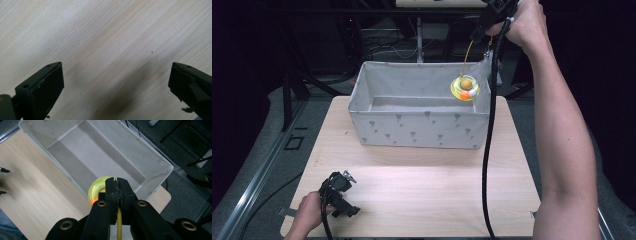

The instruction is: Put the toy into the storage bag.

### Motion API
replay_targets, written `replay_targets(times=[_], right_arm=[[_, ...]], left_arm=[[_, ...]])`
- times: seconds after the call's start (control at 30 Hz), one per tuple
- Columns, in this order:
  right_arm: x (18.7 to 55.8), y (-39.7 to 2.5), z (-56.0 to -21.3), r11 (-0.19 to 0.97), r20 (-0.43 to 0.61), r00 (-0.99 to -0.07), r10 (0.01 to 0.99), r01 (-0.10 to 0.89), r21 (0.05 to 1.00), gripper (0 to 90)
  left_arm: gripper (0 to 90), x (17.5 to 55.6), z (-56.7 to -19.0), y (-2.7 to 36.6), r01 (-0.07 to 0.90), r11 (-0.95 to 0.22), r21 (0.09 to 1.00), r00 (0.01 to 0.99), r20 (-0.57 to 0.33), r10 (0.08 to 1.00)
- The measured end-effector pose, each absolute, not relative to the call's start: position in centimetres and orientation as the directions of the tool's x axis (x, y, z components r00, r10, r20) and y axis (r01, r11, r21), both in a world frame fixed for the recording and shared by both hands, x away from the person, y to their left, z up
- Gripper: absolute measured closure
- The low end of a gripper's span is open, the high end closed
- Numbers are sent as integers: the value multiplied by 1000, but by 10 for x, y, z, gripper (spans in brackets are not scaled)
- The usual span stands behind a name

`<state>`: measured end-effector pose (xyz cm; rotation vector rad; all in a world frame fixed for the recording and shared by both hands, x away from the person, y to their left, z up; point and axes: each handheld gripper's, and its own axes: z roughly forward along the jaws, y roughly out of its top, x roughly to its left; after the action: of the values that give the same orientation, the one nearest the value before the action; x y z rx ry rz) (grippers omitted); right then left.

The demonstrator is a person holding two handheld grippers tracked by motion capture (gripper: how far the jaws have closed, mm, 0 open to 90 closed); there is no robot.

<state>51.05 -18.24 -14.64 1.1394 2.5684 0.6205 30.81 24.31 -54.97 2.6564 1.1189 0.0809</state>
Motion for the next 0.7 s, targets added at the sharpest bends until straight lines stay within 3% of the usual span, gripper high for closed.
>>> replay_targets(times=[0.7], right_arm=[[536,-188,-194,576,-43,-637,770,664,477,883]], left_arm=[[4,307,-550,243,694,-673,257,705,-49,708]])
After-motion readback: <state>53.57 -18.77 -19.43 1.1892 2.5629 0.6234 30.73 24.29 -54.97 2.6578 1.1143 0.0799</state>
